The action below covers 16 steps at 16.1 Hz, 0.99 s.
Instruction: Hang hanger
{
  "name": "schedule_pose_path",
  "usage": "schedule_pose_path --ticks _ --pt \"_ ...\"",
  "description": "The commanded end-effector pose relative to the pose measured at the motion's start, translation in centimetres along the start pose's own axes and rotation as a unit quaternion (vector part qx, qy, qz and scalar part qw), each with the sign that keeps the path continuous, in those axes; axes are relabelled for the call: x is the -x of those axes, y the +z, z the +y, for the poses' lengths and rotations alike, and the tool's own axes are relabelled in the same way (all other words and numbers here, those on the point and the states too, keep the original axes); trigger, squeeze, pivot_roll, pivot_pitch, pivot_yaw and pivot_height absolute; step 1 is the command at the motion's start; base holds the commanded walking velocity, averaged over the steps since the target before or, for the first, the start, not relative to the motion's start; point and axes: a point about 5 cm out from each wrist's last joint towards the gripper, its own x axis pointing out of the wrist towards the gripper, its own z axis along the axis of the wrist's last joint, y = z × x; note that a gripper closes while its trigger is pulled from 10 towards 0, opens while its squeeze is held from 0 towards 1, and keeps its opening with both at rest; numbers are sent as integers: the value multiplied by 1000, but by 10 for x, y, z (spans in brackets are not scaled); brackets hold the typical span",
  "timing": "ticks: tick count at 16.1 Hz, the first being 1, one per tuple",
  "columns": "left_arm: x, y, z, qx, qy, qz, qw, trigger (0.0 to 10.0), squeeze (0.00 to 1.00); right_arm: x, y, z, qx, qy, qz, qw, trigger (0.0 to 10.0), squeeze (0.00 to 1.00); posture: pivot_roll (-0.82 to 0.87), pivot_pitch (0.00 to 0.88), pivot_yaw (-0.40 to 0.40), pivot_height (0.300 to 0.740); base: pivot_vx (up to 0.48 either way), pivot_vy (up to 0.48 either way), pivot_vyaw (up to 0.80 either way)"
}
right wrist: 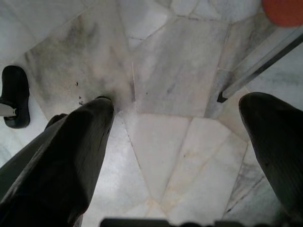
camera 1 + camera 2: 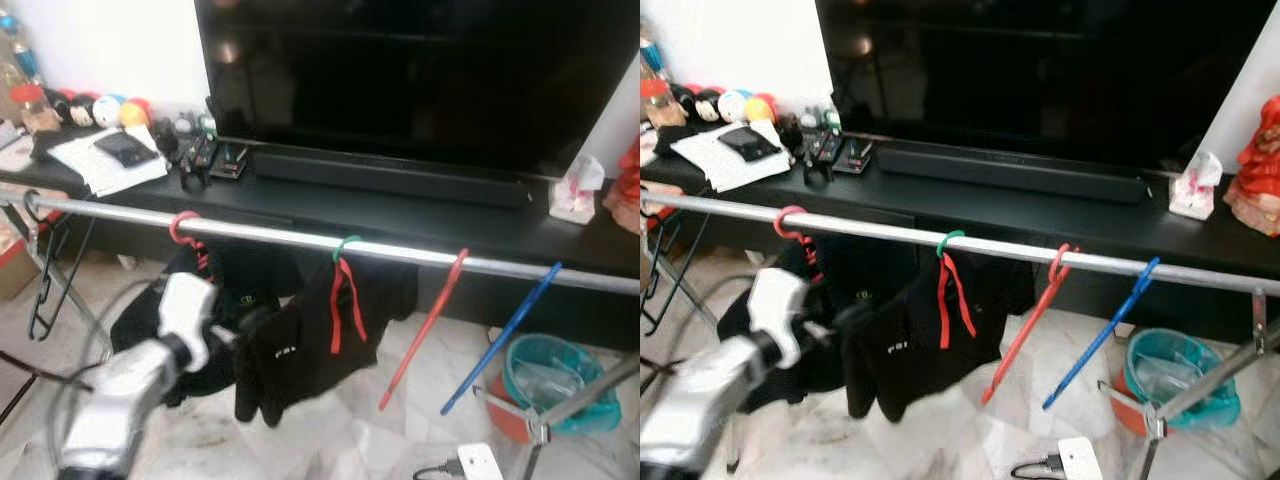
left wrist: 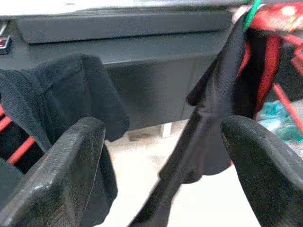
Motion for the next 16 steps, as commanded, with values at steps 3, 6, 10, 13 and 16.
schedule_pose_path --ticks 3,6,10,13,16 --pt "-33 1 -5 -36 13 21 999 10000 0 0 1 -1 -4 -1 -1 1000 10000 0 95 0 -57 732 0 0 0" --pt "-44 3 -8 -55 -1 24 998 10000 0 0 1 -1 -6 -1 -1 1000 10000 0 95 0 -57 732 0 0 0" --pt "-63 -12 -25 -65 -73 64 993 10000 0 0 1 -1 -6 0 -3 1000 10000 0 79 0 -54 732 0 0 0" --pt "-67 -15 -29 -87 -87 80 989 10000 0 0 1 -1 -6 0 -2 1000 10000 0 85 0 -59 732 0 0 0" --pt "-72 -15 -24 -102 -51 79 990 10000 0 0 1 -1 -5 0 -2 1000 10000 0 85 0 -66 732 0 0 0"
